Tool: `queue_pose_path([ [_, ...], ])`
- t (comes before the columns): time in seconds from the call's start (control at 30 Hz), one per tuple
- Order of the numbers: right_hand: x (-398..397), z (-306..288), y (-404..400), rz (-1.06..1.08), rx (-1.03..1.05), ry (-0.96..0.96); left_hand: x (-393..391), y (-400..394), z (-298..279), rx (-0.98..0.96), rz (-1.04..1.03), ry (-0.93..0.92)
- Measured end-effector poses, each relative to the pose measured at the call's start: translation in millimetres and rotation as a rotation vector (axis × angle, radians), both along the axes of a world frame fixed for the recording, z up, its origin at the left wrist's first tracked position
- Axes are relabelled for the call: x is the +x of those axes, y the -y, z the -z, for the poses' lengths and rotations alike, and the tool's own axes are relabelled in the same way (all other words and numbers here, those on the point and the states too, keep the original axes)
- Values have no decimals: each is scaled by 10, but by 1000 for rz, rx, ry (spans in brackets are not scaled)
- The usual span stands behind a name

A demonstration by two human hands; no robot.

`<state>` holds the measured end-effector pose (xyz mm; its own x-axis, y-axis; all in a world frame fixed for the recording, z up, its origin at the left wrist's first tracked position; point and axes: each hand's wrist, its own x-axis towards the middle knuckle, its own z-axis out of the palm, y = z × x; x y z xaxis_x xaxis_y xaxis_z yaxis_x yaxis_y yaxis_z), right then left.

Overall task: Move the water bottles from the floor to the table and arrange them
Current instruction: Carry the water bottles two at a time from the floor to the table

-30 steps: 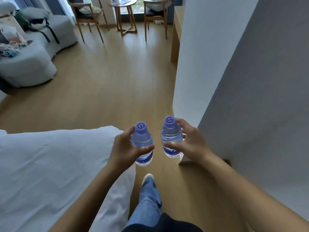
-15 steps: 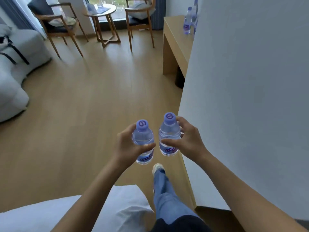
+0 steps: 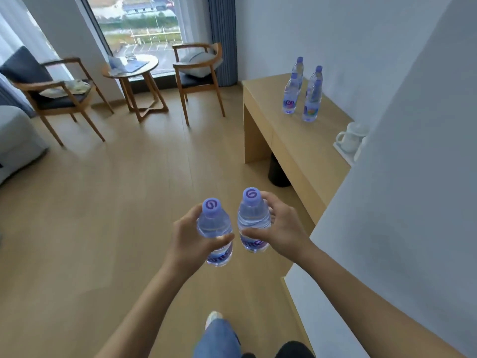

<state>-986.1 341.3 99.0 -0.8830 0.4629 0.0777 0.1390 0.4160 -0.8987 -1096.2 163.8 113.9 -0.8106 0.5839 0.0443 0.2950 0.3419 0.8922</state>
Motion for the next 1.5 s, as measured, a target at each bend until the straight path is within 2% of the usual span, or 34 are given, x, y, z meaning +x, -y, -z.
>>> queue_pose_path([
  [0.4, -2536, 22, -1524, 250, -75, 37, -3010, -1895, 51, -70, 216, -46],
  [0.53, -3156, -42, -2090, 338, -70, 41, -3747, -2594, -5, -77, 282, -31],
  [0.67, -3747, 41, -2789, 405, -90, 37, -4404, -3421, 23, -85, 367, -94],
  [1.1, -5369, 148, -5114, 599, -229, 34, -5998, -6048, 6, -135, 502, -112],
  [1.3, -5781, 294, -5756, 797, -252, 54, -6523, -6976, 172, -165, 640, -130],
  [1.5, -6113, 552, -6147, 1058, -308, 102, -6857, -7864, 538, -189, 891, -70],
])
